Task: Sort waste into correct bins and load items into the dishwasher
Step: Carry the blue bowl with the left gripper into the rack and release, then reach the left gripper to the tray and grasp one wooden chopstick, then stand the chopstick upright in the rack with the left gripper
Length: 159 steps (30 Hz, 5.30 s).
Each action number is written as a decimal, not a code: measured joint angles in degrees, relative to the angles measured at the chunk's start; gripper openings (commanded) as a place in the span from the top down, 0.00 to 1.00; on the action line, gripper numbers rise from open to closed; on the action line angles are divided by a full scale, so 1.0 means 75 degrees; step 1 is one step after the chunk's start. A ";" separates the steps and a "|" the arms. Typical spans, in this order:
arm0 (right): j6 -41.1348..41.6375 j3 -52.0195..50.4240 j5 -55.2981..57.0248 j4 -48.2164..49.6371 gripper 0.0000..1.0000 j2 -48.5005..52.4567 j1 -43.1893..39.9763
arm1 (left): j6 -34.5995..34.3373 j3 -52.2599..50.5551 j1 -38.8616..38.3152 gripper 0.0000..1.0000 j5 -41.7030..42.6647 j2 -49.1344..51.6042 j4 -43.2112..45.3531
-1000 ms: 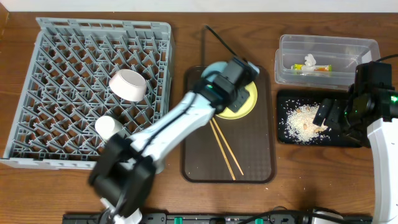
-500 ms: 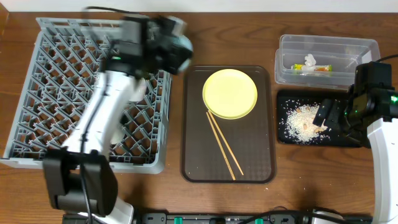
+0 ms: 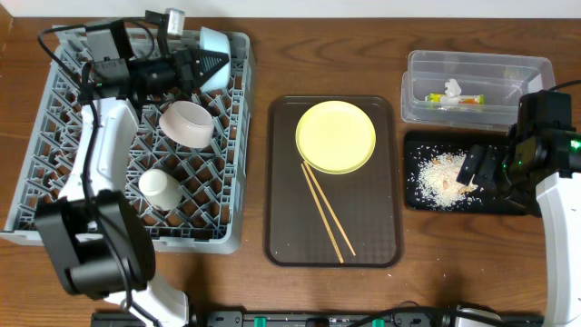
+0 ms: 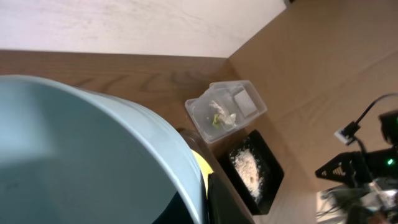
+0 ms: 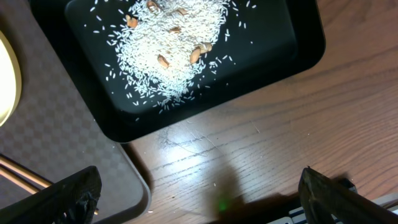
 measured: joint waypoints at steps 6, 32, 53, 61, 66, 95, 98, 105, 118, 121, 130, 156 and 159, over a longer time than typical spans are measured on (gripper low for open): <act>0.0000 0.0000 0.0000 0.0000 0.01 0.0000 0.0000 | -0.1405 0.0003 0.0280 0.92 0.0329 0.0801 0.1186; 0.0000 0.0000 0.0000 -0.0003 0.01 0.0000 0.0000 | -0.4042 0.0009 0.1728 0.15 0.0979 0.2151 0.2617; -0.0009 0.0000 0.0000 -0.0044 0.01 0.0000 0.0000 | -0.3462 0.0026 0.2270 0.08 -0.0408 0.0667 0.0501; -0.0020 0.0000 0.0020 -0.0055 0.01 0.0000 0.0000 | -0.1705 0.0050 0.1428 0.07 -0.3564 -0.1032 -0.3226; -0.0035 0.0000 0.0026 -0.0058 0.01 0.0000 0.0000 | -0.1309 0.0052 0.0052 0.07 -0.5409 -0.2157 -0.4814; -0.0204 0.0000 0.0032 -0.0297 0.01 0.0000 0.0000 | -0.3975 -0.0752 -0.7204 0.09 -0.8545 -0.0026 -0.5729; -0.0204 0.0000 0.0032 -0.0318 0.01 0.0000 0.0000 | -0.4197 -0.0761 -0.7318 0.12 -0.8559 0.0425 -0.5729; -0.0204 0.0000 0.0032 -0.0318 0.01 0.0000 0.0000 | -0.4374 -0.0813 -0.7338 0.14 -0.8562 0.0950 -0.5700; -0.0204 0.0000 0.0029 -0.0321 0.01 0.0000 0.0000 | -0.4468 -0.1664 -0.7341 0.50 -0.8521 0.0868 -0.4916; -0.0204 0.0000 0.0032 -0.0323 0.01 0.0000 0.0000 | -0.4476 -0.1667 -0.7341 0.64 -0.8524 0.0863 -0.4908; -0.0204 0.0000 0.0029 -0.0370 0.01 0.0000 0.0000 | -0.4538 -0.1670 -0.7224 0.81 -0.8515 0.0863 -0.4759; -0.0239 0.0000 0.0032 -0.0399 0.01 0.0000 0.0000 | -0.3258 -0.1670 -0.6114 0.92 -0.8935 0.0463 -0.5010; -0.0262 0.0000 0.0032 -0.0402 0.01 0.0000 0.0000 | -0.2789 -0.1649 -0.6047 0.92 -0.9256 -0.0315 -0.5214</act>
